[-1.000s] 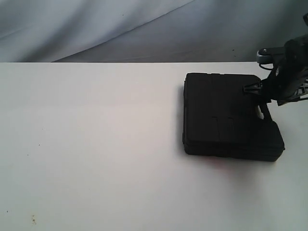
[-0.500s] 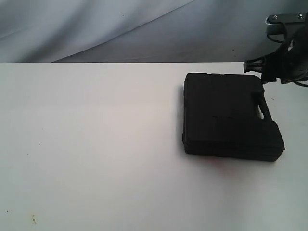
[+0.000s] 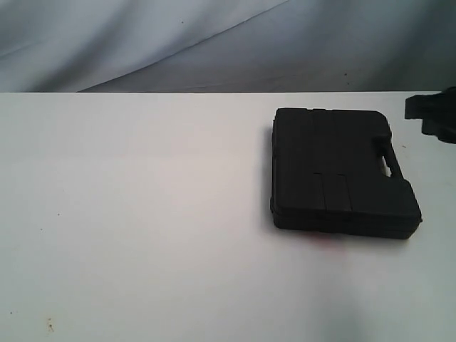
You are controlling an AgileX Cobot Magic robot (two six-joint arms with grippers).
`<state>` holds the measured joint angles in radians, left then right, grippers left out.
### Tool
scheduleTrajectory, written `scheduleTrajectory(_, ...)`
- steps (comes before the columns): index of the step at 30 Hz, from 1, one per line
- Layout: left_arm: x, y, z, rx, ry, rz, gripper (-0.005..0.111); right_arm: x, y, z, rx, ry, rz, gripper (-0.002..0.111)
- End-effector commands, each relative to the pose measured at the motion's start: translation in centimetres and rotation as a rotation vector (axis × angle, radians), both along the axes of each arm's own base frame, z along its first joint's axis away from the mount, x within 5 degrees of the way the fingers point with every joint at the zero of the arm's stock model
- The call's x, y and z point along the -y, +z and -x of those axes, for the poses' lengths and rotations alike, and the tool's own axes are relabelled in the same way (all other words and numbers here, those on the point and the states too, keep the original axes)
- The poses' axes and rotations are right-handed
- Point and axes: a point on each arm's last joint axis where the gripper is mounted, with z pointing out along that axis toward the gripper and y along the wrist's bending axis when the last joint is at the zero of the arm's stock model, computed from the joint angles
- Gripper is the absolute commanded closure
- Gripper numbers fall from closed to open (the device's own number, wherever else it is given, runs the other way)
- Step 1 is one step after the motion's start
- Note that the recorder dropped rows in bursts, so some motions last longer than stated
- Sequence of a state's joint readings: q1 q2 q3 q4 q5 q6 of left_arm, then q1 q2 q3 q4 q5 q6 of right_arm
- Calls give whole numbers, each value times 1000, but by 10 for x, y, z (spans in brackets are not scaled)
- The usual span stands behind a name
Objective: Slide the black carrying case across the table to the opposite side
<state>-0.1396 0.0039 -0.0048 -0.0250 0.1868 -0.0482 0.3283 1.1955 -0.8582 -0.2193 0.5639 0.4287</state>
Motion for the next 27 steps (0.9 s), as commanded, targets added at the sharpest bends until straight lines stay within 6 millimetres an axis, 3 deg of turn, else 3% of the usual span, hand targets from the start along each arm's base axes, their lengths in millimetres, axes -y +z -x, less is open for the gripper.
scheduleTrajectory(1, 0, -1, 0, 1, 1, 8, 107, 5, 6, 24, 85, -1, -79, 65)
scheduleTrajectory(6, 0, -1, 0, 1, 1, 8, 107, 15, 9, 58, 208, 5, -145, 71)
scheduleTrajectory(11, 0, -1, 0, 1, 1, 8, 107, 25, 5, 88, 309, 20, -171, 94)
scheduleTrajectory(16, 0, -1, 0, 1, 1, 8, 107, 31, 2, 104, 362, 27, -176, 108)
scheduleTrajectory(27, 0, -1, 0, 1, 1, 8, 107, 45, -8, 135, 515, 26, -152, 108)
